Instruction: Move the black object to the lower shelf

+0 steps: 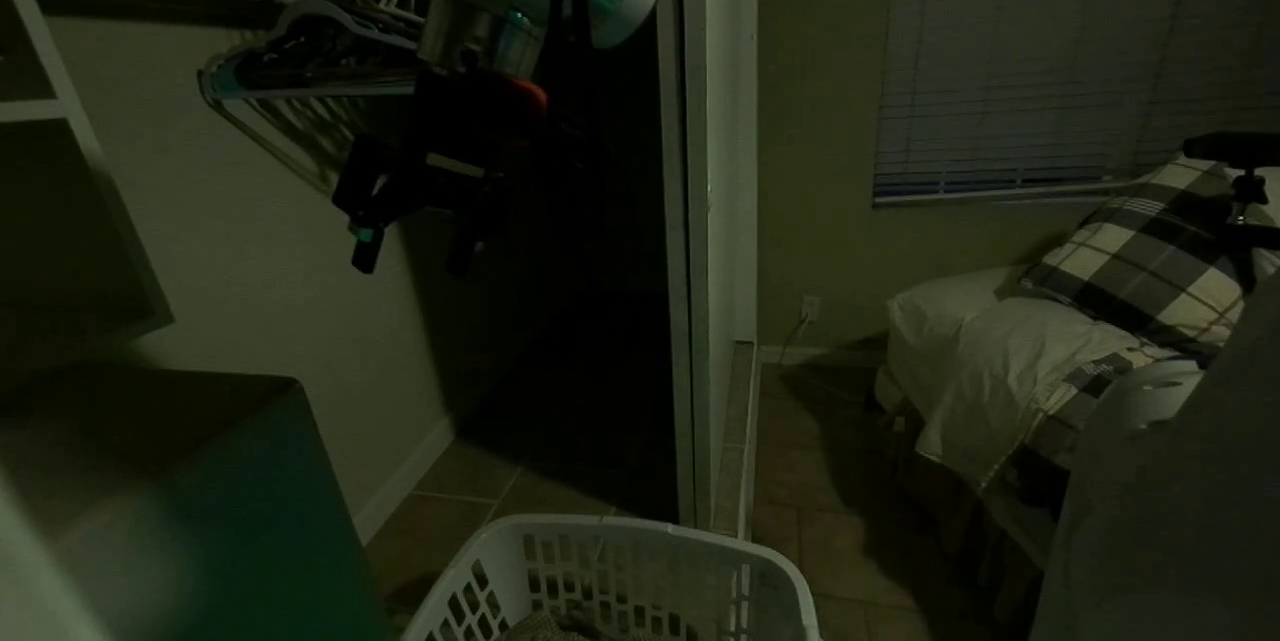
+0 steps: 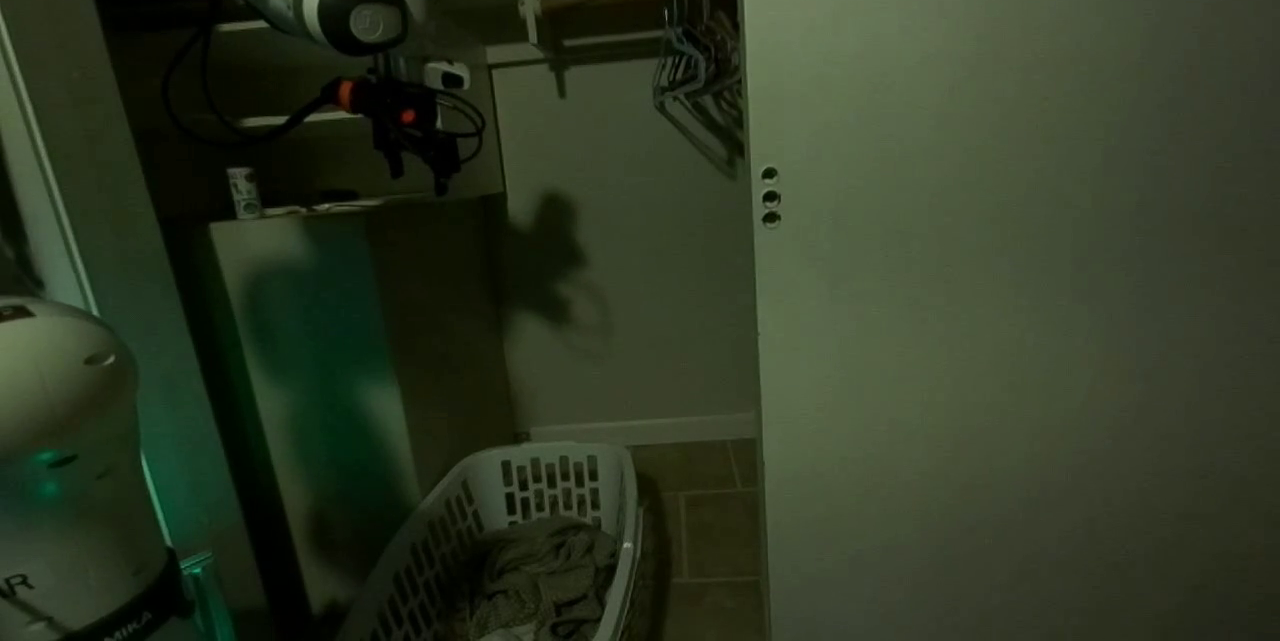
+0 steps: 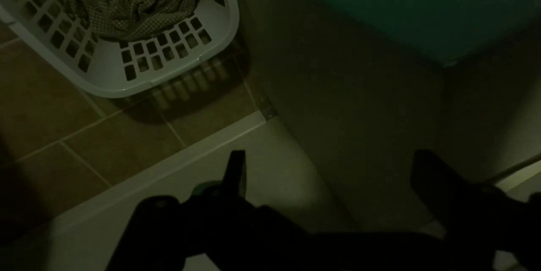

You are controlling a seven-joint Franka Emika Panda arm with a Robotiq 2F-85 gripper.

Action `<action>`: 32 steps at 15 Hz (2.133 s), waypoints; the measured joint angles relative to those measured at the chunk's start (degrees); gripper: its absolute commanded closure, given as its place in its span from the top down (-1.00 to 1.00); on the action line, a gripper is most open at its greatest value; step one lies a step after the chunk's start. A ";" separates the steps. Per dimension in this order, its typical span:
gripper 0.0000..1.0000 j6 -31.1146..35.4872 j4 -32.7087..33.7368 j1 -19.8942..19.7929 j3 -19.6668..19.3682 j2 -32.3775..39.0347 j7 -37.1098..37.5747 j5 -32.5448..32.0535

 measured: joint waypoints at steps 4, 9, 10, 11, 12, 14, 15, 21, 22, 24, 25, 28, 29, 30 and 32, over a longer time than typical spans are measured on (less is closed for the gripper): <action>1.00 9.01 1.37 1.40 1.31 0.53 0.32 8.23; 1.00 22.27 6.74 4.44 5.77 3.15 2.27 19.07; 1.00 25.43 7.66 4.85 6.57 3.89 2.27 20.99; 1.00 29.10 8.55 5.28 7.32 4.76 2.18 22.69; 1.00 33.00 9.38 5.70 8.07 5.79 1.89 24.35; 1.00 40.29 11.30 6.85 9.12 8.17 0.31 28.06; 1.00 43.04 12.44 7.63 9.35 9.43 -1.08 30.16; 1.00 47.19 21.36 10.92 9.43 16.30 -12.54 44.34; 1.00 47.16 22.53 11.04 9.43 17.18 -14.05 45.98; 1.00 47.01 24.05 11.07 9.44 18.68 -16.07 47.38; 1.00 46.94 24.38 11.06 9.44 19.34 -16.63 47.41; 1.00 45.98 24.80 11.05 9.44 20.85 -18.03 47.41; 1.00 45.53 24.97 11.06 9.44 21.20 -18.50 47.46; 1.00 45.19 25.35 11.06 9.45 21.60 -19.02 47.51; 1.00 44.73 26.10 11.06 9.49 22.30 -20.13 47.61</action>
